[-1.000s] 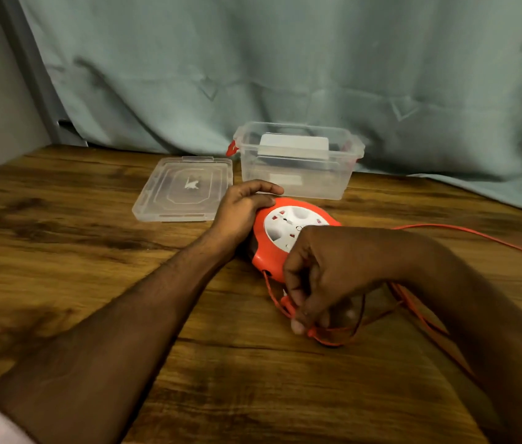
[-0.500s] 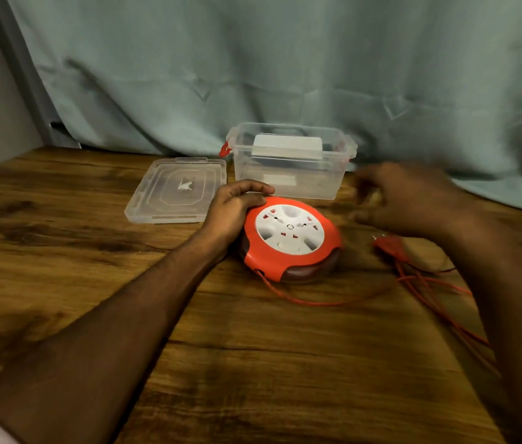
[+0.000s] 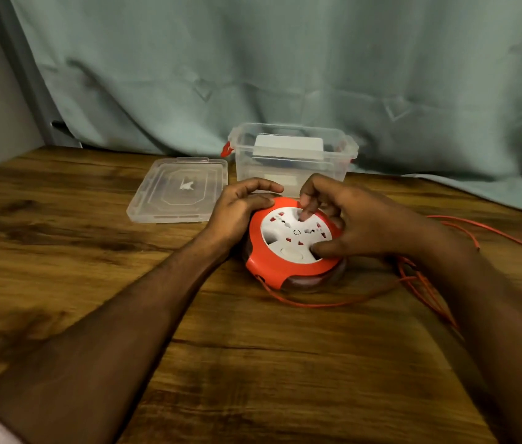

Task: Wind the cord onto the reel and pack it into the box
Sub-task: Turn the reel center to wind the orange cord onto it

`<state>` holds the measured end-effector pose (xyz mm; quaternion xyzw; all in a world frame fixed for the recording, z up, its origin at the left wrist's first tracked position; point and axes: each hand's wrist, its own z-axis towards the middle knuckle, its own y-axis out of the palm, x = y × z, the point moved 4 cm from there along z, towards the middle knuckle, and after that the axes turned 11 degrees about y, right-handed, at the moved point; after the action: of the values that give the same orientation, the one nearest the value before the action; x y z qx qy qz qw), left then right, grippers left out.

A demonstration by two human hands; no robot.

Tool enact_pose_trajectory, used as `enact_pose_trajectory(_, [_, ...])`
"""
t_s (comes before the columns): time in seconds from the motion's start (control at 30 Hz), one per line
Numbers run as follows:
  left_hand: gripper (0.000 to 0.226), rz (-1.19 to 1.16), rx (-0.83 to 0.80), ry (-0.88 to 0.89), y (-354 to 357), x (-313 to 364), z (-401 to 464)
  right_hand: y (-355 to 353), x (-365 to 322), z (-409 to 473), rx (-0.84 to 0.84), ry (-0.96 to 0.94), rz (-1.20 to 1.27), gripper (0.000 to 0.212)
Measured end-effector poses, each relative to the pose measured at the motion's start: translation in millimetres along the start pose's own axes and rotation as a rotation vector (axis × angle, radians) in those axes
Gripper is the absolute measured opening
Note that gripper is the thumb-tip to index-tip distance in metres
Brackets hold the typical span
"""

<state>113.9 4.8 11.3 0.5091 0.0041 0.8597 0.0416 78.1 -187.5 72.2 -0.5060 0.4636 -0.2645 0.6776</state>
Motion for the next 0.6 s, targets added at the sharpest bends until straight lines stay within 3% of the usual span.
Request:
enact_pose_trajectory(0.27, [0.026,0.035,0.011,-0.016,-0.7,-2.9,0.3,9.2,-13.8,0.4,0.154,0.057,-0.206,0.052])
enact_pose_trajectory(0.43, [0.026,0.038,0.024,-0.029,-0.7,-4.1,0.3,17.5,-18.6,5.4,0.216,0.120,-0.177,0.066])
enact_pose_trajectory(0.6, [0.027,0.034,0.025,-0.041,-0.5,-3.1,-0.9,29.6,-27.1,9.6,0.324,0.136,-0.147,0.055])
